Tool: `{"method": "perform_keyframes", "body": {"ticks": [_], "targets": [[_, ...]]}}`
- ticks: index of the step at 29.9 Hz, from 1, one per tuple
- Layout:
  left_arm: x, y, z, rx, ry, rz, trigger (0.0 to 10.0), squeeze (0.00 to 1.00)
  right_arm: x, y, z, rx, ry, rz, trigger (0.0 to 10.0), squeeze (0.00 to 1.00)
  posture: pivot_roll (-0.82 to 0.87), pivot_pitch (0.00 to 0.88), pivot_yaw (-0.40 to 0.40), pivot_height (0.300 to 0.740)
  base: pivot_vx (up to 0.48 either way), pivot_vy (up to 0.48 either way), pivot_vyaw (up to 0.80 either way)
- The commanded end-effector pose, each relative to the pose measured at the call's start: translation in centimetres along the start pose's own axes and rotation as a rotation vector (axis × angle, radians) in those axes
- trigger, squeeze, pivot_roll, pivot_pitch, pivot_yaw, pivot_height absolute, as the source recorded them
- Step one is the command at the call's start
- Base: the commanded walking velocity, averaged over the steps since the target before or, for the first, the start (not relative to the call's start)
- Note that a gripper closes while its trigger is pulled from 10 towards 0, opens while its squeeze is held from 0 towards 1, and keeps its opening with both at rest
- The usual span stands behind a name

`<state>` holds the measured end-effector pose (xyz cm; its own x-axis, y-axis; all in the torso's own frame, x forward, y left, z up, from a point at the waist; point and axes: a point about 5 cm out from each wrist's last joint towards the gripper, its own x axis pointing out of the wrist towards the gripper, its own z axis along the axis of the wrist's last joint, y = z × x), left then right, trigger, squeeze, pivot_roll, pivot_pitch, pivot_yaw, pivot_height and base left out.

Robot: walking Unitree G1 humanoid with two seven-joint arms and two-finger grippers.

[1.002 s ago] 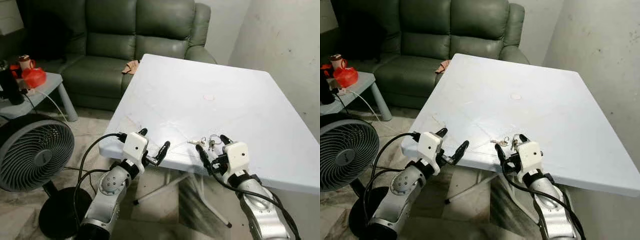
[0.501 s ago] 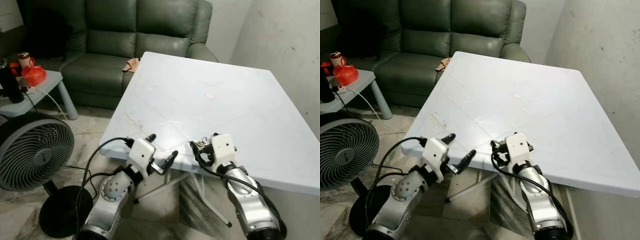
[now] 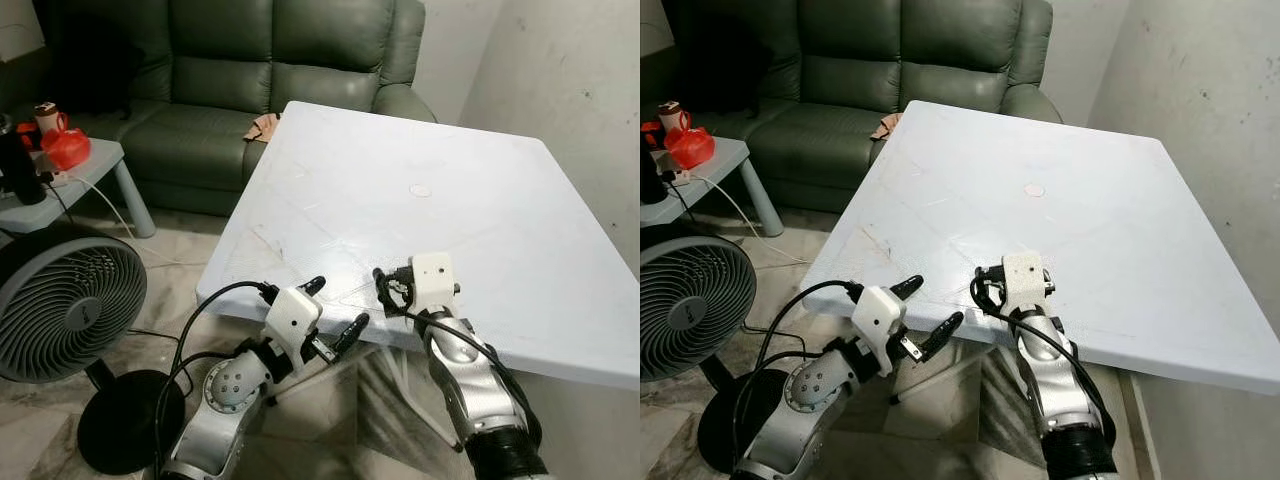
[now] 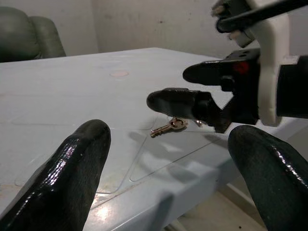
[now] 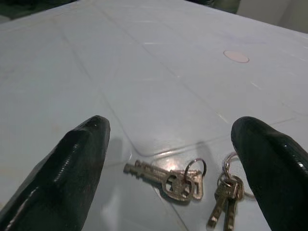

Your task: Hang keys on a hook

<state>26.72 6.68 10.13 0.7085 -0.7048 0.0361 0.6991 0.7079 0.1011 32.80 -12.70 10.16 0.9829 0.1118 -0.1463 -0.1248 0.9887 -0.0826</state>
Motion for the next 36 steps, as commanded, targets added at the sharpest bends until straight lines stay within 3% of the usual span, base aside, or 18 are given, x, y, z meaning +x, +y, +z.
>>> {"method": "perform_keyframes", "body": {"ticks": [1, 25, 27, 28, 29, 30, 32, 33, 36], "targets": [[0.0, -0.3, 0.4, 0.013, -0.005, -0.021, 10.0, 0.0, 0.3, -0.4, 0.0, 0.027, 0.019, -0.022, 10.0, 0.0, -0.04, 0.03, -0.078, 0.74, 0.0, 0.0, 0.0], [-2.9, 0.0, 0.8, -0.004, 0.031, 0.065, 10.0, 0.0, 1.7, -1.0, 1.6, 0.011, -0.023, -0.108, 10.0, 0.0, 0.01, 0.159, -0.124, 0.74, 0.0, 0.0, 0.0], [-3.1, 0.0, 0.8, -0.005, 0.038, 0.072, 10.0, 0.0, 1.8, -1.1, 1.5, 0.008, -0.012, -0.121, 9.5, 0.0, 0.01, 0.171, -0.125, 0.74, 0.0, 0.0, 0.0], [-3.2, 0.0, 0.8, -0.005, 0.04, 0.076, 10.0, 0.0, 1.7, -1.1, 1.5, 0.0, -0.016, -0.125, 8.8, 0.0, 0.01, 0.18, -0.126, 0.74, 0.0, 0.0, 0.0], [-3.3, 0.0, 0.8, -0.005, 0.045, 0.079, 10.0, 0.0, 1.7, -1.2, 1.3, -0.004, -0.015, -0.127, 4.2, 0.0, 0.01, 0.185, -0.126, 0.74, 0.0, 0.0, 0.0], [-3.5, 0.0, 0.8, -0.005, 0.052, 0.084, 10.0, 0.0, 1.6, -1.4, 1.1, -0.007, -0.011, -0.13, 2.0, 0.0, 0.01, 0.185, -0.126, 0.74, 0.0, 0.0, 0.0], [-3.5, 0.0, 0.8, -0.005, 0.053, 0.086, 10.0, 0.0, 1.5, -1.4, 1.1, -0.008, -0.01, -0.131, 2.0, 0.0, 0.01, 0.192, -0.126, 0.74, 0.0, 0.0, 0.0], [-3.6, 0.0, 0.8, -0.005, 0.056, 0.088, 10.0, 0.0, 1.4, -1.5, 1.0, -0.012, -0.009, -0.13, 0.0, 0.0, 0.01, 0.192, -0.126, 0.74, 0.0, 0.0, 0.0], [-3.7, -0.1, 0.8, -0.004, 0.063, 0.093, 10.0, 0.0, 1.1, -1.8, 0.5, -0.02, 0.001, -0.138, 0.0, 0.0, 0.01, 0.199, -0.127, 0.74, 0.0, 0.0, 0.0]]}}
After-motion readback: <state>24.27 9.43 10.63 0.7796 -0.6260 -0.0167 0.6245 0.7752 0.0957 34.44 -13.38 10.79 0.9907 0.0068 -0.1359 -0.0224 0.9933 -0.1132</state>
